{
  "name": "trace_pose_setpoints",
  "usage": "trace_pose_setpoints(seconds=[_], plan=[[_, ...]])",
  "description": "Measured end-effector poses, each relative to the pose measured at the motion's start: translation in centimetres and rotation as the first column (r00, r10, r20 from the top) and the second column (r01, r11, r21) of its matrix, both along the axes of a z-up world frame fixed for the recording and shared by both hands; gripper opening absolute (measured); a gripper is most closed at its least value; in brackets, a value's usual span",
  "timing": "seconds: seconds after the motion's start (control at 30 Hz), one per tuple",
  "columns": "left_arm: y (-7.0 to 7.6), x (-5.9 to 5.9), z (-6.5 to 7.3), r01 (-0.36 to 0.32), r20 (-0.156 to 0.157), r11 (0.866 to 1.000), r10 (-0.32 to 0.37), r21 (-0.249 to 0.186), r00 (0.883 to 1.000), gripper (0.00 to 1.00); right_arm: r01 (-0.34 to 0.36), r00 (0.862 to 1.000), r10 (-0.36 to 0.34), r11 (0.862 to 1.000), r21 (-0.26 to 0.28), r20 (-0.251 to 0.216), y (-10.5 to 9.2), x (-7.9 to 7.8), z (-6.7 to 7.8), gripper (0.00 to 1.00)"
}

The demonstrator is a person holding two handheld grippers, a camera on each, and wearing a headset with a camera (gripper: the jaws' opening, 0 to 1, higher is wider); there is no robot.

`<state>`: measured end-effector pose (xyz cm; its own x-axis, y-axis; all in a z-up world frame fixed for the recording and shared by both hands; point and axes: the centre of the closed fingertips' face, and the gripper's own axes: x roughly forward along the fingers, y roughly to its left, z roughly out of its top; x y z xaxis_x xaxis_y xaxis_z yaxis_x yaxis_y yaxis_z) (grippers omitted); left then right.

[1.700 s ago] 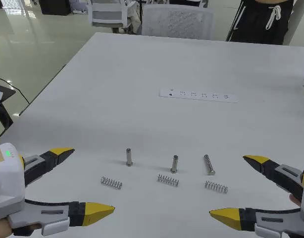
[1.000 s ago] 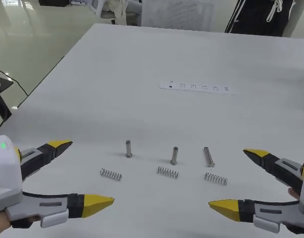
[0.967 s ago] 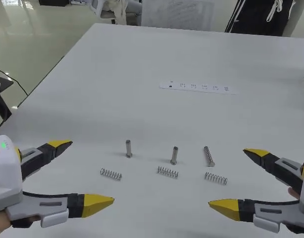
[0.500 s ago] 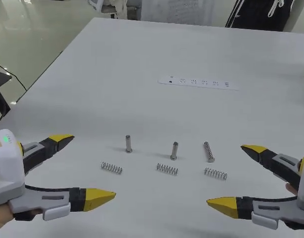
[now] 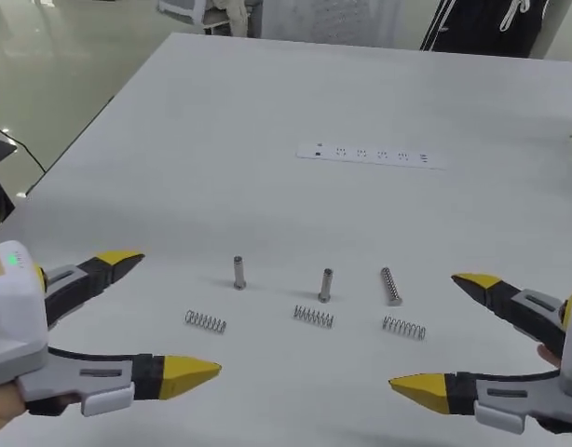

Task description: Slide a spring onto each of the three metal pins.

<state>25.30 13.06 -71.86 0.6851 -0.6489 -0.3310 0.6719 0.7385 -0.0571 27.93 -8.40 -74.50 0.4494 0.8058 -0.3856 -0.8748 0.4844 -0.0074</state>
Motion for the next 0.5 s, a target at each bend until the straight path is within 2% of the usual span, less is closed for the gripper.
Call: trace_pose_setpoints(seconds=[0.2, 0.5], plan=[[-0.44, 0.10, 0.32, 0.012, 0.004, 1.000, -0.012, -0.003, 1.000, 0.96, -0.006, 1.000, 0.006, 1.000, -0.003, 0.002, 0.19, -0.07, 0.07, 0.93], [-0.36, 0.00, 0.15, 0.010, 0.001, 1.000, -0.010, -0.006, 1.000, 0.96, -0.003, 1.000, 0.003, 1.000, -0.012, -0.007, -0.08, -0.41, -0.25, 0.92]])
